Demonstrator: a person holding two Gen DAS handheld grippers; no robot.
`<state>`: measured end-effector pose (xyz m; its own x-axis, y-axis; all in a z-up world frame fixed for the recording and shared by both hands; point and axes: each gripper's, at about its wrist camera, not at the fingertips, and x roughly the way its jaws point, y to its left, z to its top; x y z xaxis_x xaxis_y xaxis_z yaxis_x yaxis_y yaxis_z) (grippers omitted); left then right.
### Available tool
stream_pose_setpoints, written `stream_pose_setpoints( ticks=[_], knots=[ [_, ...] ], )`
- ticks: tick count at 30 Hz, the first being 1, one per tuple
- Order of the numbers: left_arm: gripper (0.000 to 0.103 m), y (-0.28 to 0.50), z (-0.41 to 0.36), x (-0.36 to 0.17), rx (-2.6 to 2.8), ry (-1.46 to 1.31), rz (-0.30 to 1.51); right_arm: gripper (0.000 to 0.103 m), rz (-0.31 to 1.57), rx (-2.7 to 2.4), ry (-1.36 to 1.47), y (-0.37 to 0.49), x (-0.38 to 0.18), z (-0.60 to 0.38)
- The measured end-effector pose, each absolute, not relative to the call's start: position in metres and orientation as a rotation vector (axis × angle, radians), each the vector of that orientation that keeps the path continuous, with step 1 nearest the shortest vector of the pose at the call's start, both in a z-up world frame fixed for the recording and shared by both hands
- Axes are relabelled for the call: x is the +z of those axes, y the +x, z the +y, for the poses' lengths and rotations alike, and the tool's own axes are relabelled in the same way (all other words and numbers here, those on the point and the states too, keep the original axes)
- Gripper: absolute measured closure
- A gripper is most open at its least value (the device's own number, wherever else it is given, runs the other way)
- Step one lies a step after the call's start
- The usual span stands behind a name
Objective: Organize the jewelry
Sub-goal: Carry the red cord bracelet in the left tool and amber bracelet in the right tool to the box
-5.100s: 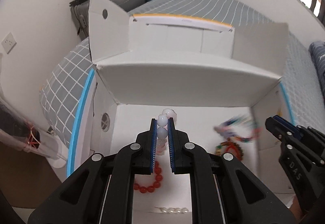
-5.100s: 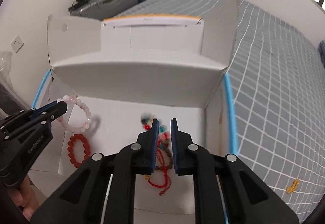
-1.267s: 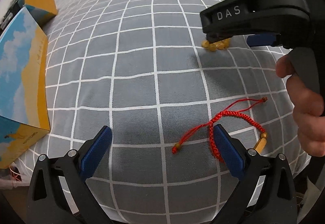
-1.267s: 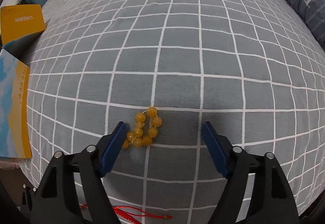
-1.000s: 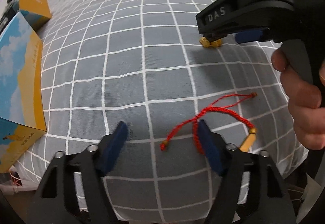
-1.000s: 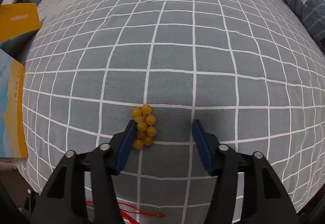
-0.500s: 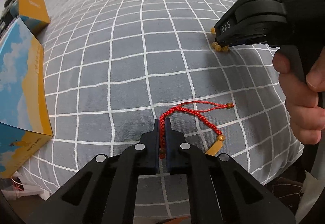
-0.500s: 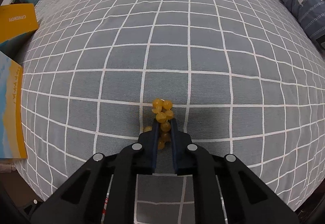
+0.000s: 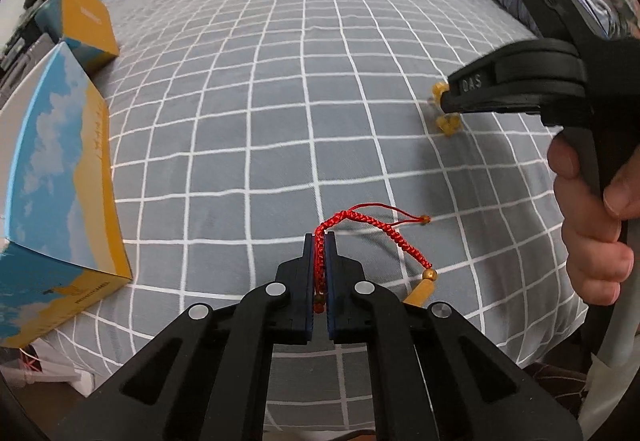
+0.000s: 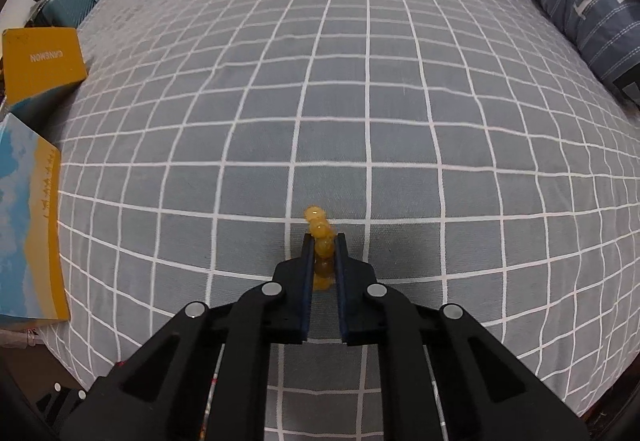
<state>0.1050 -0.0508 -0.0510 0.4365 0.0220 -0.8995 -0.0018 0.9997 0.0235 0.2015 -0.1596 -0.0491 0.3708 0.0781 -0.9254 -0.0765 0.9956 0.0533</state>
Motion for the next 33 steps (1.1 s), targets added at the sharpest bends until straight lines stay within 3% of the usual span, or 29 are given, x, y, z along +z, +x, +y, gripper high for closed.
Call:
stream_pose_setpoints(
  ticks=[33],
  knots=[
    [0.099,0.117,0.058,0.051,0.236,-0.067,0.823,0.094,0.850,0.116,-0.020,0.173,0.039,-0.110]
  ],
)
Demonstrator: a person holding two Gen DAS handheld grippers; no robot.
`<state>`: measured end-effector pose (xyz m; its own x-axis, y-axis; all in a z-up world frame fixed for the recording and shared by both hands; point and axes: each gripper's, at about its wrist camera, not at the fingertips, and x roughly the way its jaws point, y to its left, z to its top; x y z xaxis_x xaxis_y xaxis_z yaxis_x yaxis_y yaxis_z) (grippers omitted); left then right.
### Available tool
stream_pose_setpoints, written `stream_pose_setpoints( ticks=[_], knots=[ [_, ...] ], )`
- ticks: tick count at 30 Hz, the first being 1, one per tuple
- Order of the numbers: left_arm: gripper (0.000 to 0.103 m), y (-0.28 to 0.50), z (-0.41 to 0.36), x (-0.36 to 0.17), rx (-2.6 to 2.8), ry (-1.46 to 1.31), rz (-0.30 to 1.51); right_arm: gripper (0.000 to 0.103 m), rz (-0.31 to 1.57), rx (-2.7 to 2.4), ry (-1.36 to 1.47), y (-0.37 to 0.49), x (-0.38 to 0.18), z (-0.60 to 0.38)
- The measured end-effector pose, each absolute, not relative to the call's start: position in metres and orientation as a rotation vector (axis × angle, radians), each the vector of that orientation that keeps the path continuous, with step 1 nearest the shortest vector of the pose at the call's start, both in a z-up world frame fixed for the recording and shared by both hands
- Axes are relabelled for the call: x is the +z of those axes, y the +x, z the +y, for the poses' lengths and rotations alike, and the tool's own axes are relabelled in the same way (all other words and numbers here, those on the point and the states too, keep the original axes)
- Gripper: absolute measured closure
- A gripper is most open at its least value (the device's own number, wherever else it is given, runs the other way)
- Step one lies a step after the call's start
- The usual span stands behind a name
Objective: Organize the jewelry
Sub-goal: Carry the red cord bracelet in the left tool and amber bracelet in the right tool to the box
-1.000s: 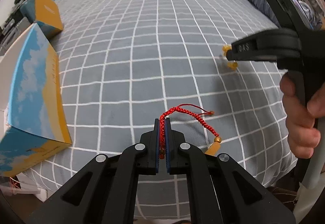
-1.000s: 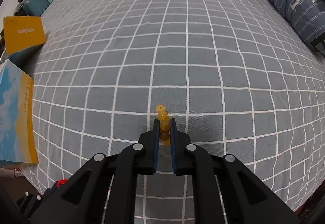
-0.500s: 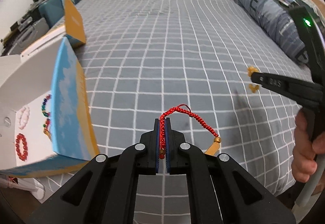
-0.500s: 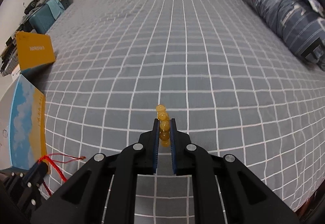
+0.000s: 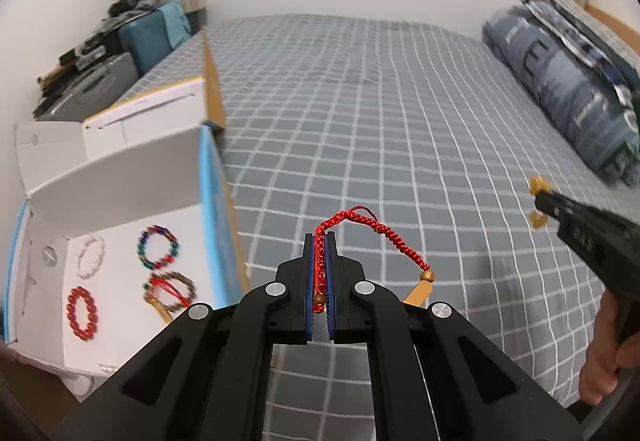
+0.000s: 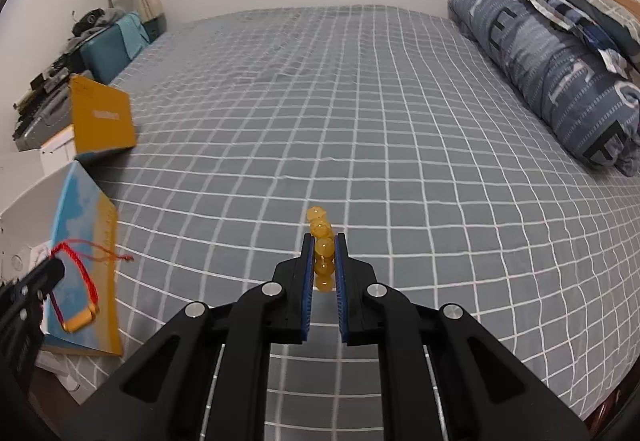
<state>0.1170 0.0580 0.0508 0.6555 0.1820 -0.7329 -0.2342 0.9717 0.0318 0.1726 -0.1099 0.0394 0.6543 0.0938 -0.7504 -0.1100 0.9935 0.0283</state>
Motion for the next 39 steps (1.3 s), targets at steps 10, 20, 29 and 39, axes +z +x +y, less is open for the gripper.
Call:
stream_pose_setpoints(
  ticks=[10,20,29,39],
  knots=[
    [0.099,0.094,0.114,0.081,0.327,-0.087,0.772,0.094,0.836,0.167,-0.037,0.161,0.064,-0.053],
    [0.099,0.045,0.200,0.099,0.452,-0.137,0.729,0.094,0.812,0.265,-0.069,0.151,0.080,0.025],
    [0.099,0.011,0.276,0.088,0.568,-0.192,0.756,0.094,0.746,0.429,-0.139,0.110,0.094,0.126],
    [0.099,0.024,0.330,0.057,0.614,-0.227,0.871,0.094,0.803,0.548,-0.261,0.092,0.057,0.220]
  ],
)
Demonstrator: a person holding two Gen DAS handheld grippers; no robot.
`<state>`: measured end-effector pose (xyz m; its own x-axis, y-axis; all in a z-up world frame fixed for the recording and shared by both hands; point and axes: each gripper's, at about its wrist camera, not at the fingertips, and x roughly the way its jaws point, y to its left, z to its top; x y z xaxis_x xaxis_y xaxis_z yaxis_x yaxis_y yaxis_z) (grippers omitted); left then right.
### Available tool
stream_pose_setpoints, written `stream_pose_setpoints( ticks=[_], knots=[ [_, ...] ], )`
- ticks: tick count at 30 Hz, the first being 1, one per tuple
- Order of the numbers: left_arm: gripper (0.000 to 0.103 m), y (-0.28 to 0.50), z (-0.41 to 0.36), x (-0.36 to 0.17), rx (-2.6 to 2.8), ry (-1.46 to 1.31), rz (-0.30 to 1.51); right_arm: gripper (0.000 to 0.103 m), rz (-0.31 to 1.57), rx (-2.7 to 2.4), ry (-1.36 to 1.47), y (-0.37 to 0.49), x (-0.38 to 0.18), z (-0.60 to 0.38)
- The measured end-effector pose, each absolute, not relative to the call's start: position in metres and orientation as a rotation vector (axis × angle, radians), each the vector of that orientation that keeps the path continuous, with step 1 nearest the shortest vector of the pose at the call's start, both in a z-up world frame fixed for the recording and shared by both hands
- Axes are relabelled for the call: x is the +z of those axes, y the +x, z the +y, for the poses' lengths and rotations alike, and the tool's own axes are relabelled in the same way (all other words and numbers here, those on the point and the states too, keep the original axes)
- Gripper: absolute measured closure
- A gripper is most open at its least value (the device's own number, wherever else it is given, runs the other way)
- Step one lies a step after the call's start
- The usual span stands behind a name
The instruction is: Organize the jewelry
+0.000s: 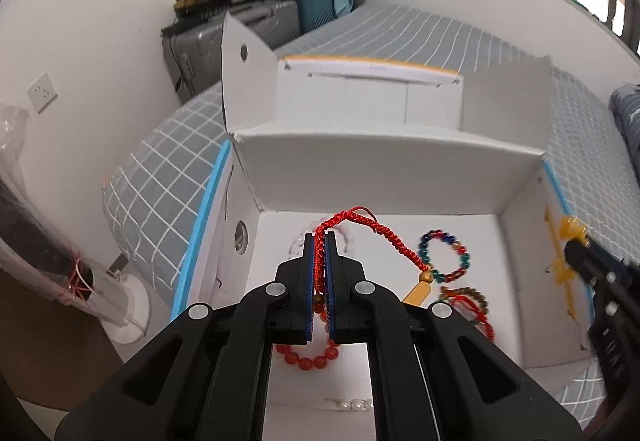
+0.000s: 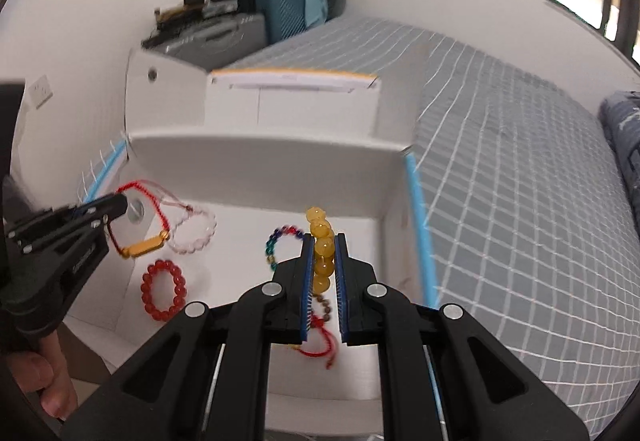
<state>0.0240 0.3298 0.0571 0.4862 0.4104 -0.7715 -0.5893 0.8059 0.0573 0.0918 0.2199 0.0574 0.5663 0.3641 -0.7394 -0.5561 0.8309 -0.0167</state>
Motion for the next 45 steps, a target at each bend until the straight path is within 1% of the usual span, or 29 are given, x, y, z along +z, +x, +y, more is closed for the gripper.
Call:
stream_pose_setpoints(
  ticks=[9,16,17,19,20,21,22,23,25,27,28,30,31,33,35,39,40,41,43,45],
  knots=[
    [0.099,0.041,0.352,0.020,0.611,-0.241,0.999,0.094,0.980,0.547,-0.305,0.118,0.011,0.249],
    [0.098,0.036,0.359,0.017,0.610,-0.253,1.000,0.093,1.015,0.532,-0.320,0.119,0.003,0.247],
    [0.098,0.036,0.359,0.017,0.608,-0.253,1.002,0.091,1.020,0.533,-0.320,0.120,0.002,0.247],
    [0.095,0.036,0.359,0.017,0.603,-0.258,1.004,0.091,1.029,0.536,-0.320,0.122,0.002,0.248],
    [0.095,0.035,0.359,0.018,0.601,-0.260,1.002,0.086,1.028,0.539,-0.322,0.122,0.002,0.248],
    [0.094,0.034,0.358,0.019,0.599,-0.261,0.995,0.077,1.028,0.543,-0.316,0.122,0.004,0.248],
    [0.094,0.033,0.357,0.021,0.600,-0.261,0.991,0.073,1.024,0.547,-0.306,0.122,0.005,0.247],
    [0.092,0.031,0.356,0.023,0.599,-0.262,0.984,0.067,1.018,0.547,-0.300,0.122,0.007,0.245],
    [0.085,0.028,0.353,0.029,0.598,-0.262,0.969,0.061,0.996,0.548,-0.290,0.120,0.014,0.243],
    [0.070,0.023,0.348,0.037,0.596,-0.259,0.941,0.049,0.974,0.552,-0.273,0.117,0.021,0.239],
    [0.066,0.020,0.345,0.042,0.597,-0.251,0.922,0.047,0.963,0.552,-0.268,0.116,0.024,0.238],
    [0.050,0.014,0.339,0.053,0.597,-0.238,0.888,0.039,0.934,0.560,-0.264,0.111,0.033,0.235],
    [0.048,0.011,0.337,0.056,0.595,-0.235,0.877,0.037,0.924,0.563,-0.262,0.109,0.036,0.233],
    [0.037,0.001,0.333,0.066,0.596,-0.234,0.845,0.029,0.896,0.563,-0.246,0.104,0.044,0.227],
    [0.035,-0.007,0.328,0.073,0.601,-0.230,0.817,0.024,0.874,0.562,-0.232,0.098,0.051,0.221],
    [0.022,-0.026,0.320,0.085,0.611,-0.226,0.766,0.014,0.823,0.550,-0.210,0.083,0.062,0.209],
    [0.019,-0.033,0.318,0.087,0.611,-0.228,0.753,0.013,0.812,0.548,-0.208,0.079,0.064,0.206],
    [0.014,-0.038,0.316,0.087,0.610,-0.230,0.743,0.012,0.794,0.545,-0.207,0.073,0.068,0.202],
    [0.012,-0.048,0.311,0.090,0.617,-0.230,0.725,0.008,0.772,0.545,-0.197,0.064,0.073,0.197],
    [0.010,-0.056,0.306,0.093,0.623,-0.217,0.715,0.008,0.750,0.547,-0.181,0.052,0.077,0.189]
  ],
)
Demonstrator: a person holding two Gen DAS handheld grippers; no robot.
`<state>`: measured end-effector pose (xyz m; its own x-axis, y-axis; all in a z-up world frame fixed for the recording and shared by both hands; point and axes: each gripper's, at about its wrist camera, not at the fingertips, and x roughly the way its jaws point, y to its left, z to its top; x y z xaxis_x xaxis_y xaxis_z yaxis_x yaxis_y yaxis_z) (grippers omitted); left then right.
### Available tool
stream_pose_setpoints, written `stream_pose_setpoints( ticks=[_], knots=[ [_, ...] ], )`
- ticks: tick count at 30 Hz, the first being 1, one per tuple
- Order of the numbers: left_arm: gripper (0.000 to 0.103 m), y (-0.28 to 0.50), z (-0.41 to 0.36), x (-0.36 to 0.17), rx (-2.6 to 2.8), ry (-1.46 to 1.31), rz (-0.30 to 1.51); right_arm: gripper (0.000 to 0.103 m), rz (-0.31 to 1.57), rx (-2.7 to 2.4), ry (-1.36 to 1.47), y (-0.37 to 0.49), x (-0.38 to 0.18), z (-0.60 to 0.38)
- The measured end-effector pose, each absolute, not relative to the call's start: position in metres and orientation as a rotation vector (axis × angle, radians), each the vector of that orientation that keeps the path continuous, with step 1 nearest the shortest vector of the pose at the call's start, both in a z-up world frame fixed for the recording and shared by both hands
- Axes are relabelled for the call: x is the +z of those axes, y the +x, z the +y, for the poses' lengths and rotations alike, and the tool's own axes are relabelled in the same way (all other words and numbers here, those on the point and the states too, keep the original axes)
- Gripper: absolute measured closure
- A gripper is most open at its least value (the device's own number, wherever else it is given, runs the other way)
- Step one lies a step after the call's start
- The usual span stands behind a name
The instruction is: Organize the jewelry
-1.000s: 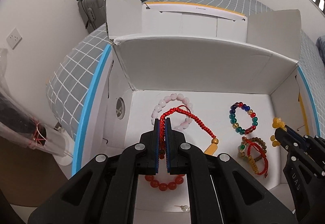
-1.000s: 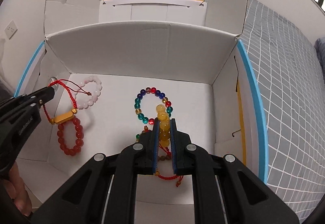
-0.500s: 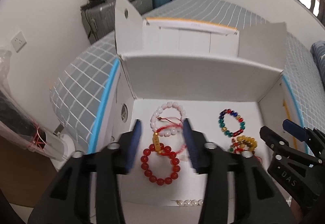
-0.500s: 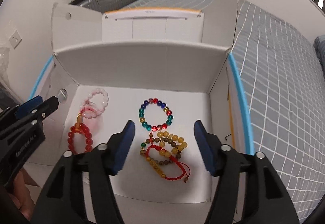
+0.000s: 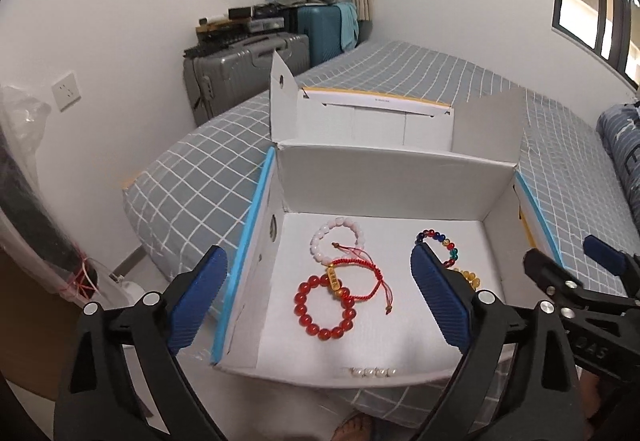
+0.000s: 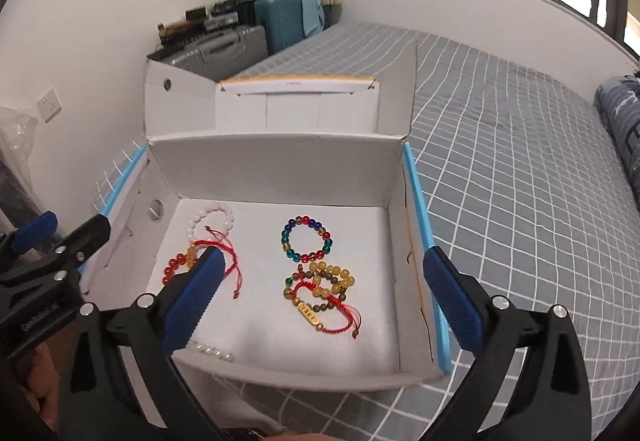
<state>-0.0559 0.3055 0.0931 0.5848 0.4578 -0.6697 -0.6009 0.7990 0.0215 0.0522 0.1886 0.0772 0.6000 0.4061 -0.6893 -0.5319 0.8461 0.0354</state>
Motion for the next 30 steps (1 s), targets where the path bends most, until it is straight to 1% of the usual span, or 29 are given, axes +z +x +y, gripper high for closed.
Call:
stream_pose_setpoints(
  ticks=[4,18,30],
  knots=[
    [0.006,-0.075,0.296,0.098,0.621,-0.223,0.678,0.008,0.725,0.545,-0.177,0.030,0.080,0.176],
    [0.006,-0.130,0.263,0.070,0.591,-0.196,0.698,0.008,0.685,0.503,-0.178,-0.026,0.061,0.139],
    [0.006,-0.136,0.264,0.059,0.579,-0.192,0.718,0.008,0.666,0.453,-0.181,-0.036,0.050,0.135]
  ],
)
